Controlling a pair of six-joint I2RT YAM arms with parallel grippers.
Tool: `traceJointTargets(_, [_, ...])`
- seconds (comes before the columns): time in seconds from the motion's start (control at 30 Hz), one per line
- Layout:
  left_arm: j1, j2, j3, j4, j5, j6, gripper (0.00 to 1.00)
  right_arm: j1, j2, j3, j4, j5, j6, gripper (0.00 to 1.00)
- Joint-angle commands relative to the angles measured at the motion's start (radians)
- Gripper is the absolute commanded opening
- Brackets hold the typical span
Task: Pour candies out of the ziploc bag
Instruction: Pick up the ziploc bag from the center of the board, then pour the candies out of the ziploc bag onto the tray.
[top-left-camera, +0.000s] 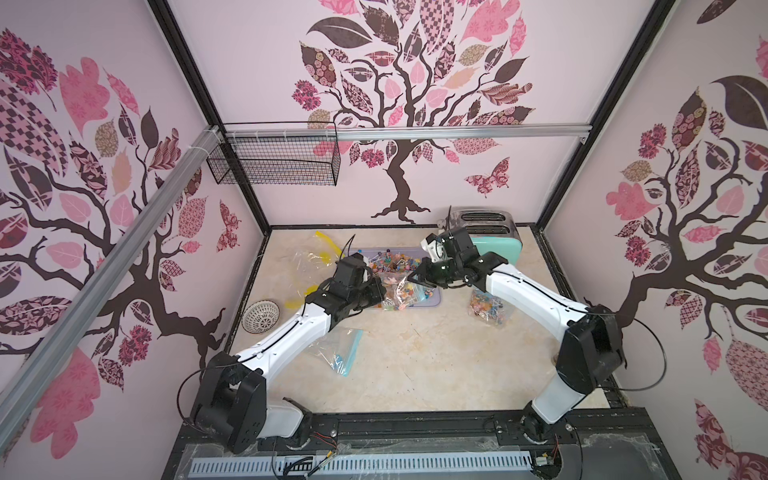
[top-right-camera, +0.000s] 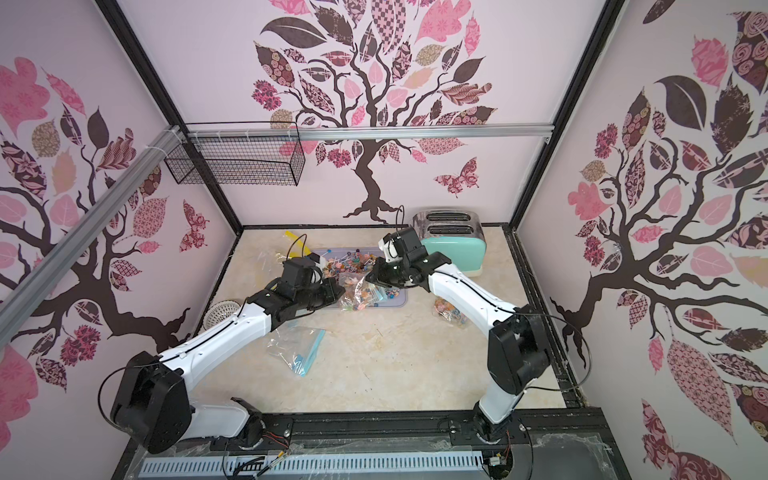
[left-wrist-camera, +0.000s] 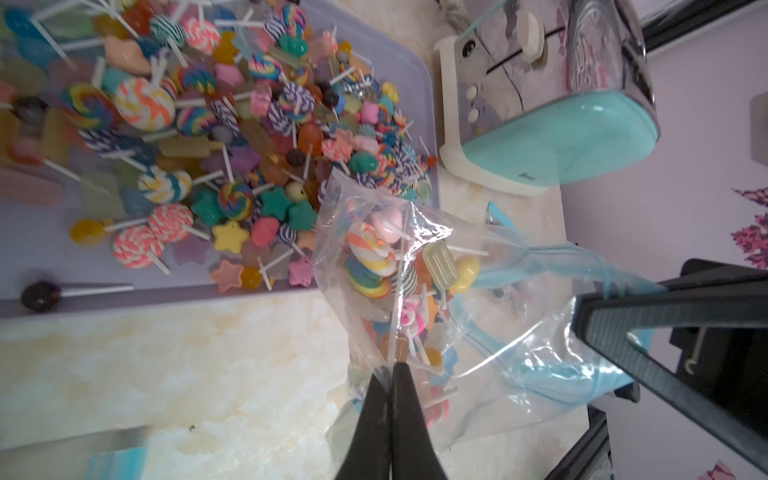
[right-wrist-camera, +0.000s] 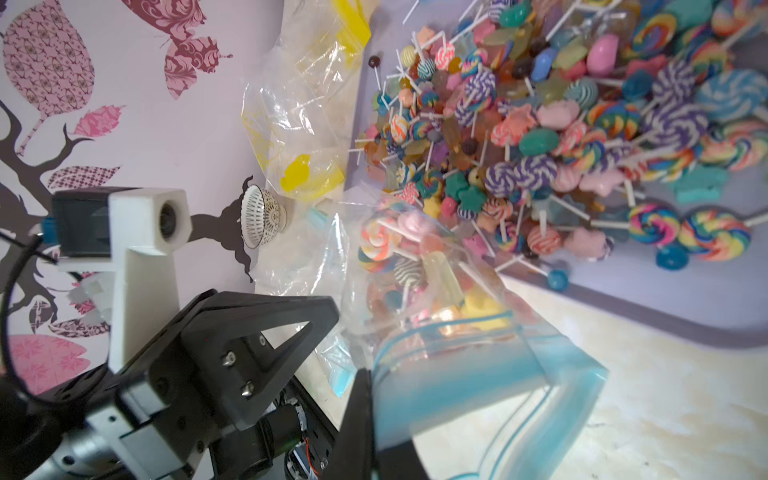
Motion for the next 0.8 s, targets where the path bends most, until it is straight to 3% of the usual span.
traceJointTargets(0.0, [0.054,0.062,0.08,0.011,-0.01,0.06,0.0,-0.02,0.109,0.167,-0.065,-0.016,-0.065,0.0])
traceJointTargets(0.23, [0.148,0.252,0.224,0.051,0.007,0.092,0.0,-0.057,0.389,0.487,-0.125,-0.085,-0.077,0.0])
traceJointTargets(0.5, [0.172,0.394,0.343,0.044,-0.013,0.133,0.0,-0.075,0.62,0.747,-0.179,-0.141,-0.062,0.0])
traceJointTargets(0.77, [0.172,0.389,0.4,-0.014,-0.055,0.188,0.0,-0.074,0.663,0.748,-0.151,-0.157,-0.043,0.0])
